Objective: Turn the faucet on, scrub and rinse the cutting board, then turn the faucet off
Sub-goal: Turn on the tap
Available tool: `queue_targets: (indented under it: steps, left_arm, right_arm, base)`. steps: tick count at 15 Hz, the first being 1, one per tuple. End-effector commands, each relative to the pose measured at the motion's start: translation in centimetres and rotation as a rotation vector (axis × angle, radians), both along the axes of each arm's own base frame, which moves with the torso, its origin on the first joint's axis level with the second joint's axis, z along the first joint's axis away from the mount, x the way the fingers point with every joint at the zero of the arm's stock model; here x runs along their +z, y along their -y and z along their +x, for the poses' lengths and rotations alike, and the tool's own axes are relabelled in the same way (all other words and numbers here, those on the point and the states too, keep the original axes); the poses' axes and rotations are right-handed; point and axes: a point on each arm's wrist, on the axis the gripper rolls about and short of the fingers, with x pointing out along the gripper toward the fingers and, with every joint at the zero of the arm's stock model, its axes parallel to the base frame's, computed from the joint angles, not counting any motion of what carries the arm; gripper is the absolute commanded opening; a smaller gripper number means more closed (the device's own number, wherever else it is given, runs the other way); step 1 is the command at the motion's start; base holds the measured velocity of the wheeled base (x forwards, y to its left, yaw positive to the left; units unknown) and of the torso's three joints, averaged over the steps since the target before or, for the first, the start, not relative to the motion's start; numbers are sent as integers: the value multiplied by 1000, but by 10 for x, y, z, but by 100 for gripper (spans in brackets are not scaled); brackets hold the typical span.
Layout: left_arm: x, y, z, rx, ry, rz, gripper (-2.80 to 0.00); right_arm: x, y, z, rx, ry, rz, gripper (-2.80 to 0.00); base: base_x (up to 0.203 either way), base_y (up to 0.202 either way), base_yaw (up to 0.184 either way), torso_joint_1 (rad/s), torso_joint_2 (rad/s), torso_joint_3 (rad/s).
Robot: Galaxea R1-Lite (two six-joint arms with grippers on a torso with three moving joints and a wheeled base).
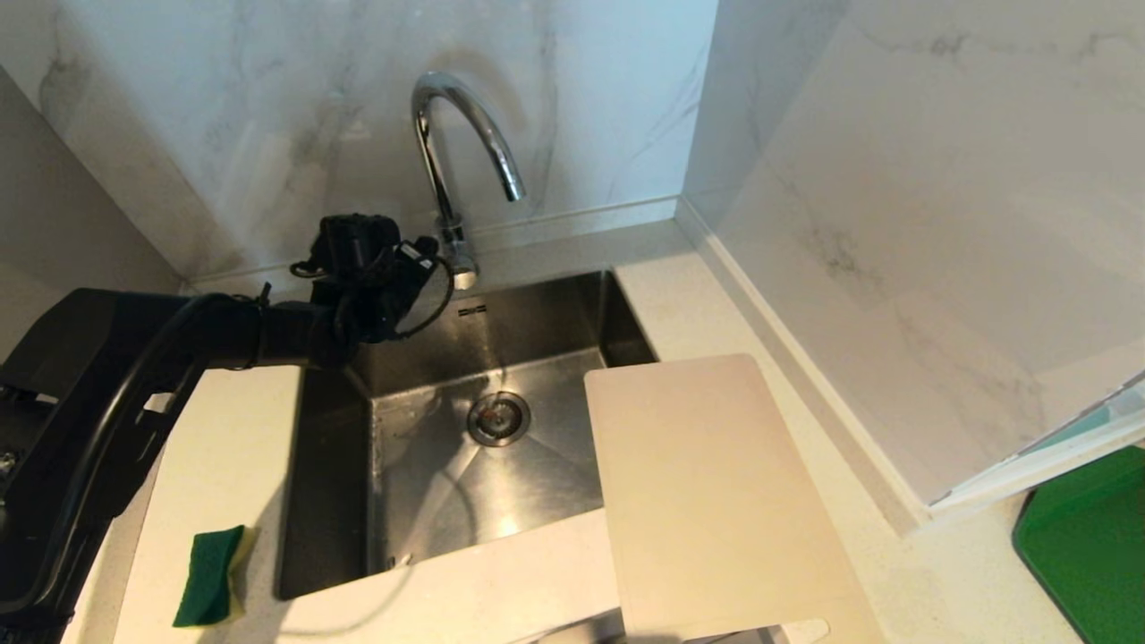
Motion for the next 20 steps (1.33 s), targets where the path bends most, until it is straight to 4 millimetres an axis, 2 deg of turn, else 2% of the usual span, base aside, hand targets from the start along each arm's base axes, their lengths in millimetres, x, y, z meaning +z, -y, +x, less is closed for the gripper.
queue_targets:
  steps: [1, 10, 20]
  left_arm:
    - [-6, 0, 0, 4, -29, 1, 0]
    - [-13, 2, -11, 1, -158, -13, 0]
    - [21, 5, -21, -20, -76, -51, 0]
  right_arm:
    - [0, 0, 0, 1, -2, 0, -280]
    - [0, 0, 0, 1, -2, 0, -280]
    - [0, 0, 0, 1, -2, 0, -280]
  base:
    - [0, 0, 0, 0, 0, 0]
    - [0, 0, 0, 0, 0, 0]
    - [0, 0, 0, 0, 0, 0]
